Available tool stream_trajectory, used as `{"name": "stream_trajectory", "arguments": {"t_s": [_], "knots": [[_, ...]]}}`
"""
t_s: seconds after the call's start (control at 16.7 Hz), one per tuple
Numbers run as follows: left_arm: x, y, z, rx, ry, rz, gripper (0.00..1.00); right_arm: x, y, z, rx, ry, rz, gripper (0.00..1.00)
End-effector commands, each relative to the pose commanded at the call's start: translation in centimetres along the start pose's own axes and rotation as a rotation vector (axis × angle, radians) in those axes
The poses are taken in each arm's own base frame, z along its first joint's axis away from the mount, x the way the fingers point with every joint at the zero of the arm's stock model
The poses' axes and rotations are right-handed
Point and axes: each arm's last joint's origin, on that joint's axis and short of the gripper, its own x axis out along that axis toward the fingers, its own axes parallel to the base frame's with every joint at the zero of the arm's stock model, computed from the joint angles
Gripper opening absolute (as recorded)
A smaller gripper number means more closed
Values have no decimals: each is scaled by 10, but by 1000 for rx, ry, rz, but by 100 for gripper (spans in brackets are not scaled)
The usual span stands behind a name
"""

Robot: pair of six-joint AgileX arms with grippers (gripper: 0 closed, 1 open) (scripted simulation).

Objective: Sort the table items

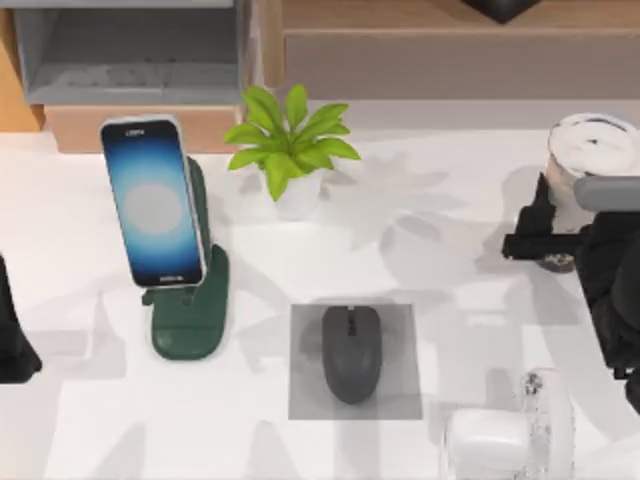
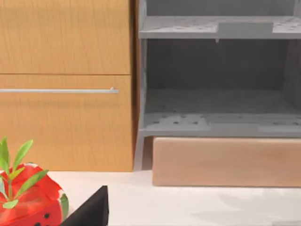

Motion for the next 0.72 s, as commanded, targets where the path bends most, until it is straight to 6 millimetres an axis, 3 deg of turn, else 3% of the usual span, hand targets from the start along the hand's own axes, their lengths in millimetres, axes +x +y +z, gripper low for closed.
{"name": "stream_trajectory", "arguments": {"t_s": [0.48, 0.72], "knots": [[0, 0, 0, 0, 0, 0, 100, 0, 0, 0, 0, 0, 0, 2], [0, 0, 0, 0, 0, 0, 100, 0, 0, 0, 0, 0, 0, 0]]}}
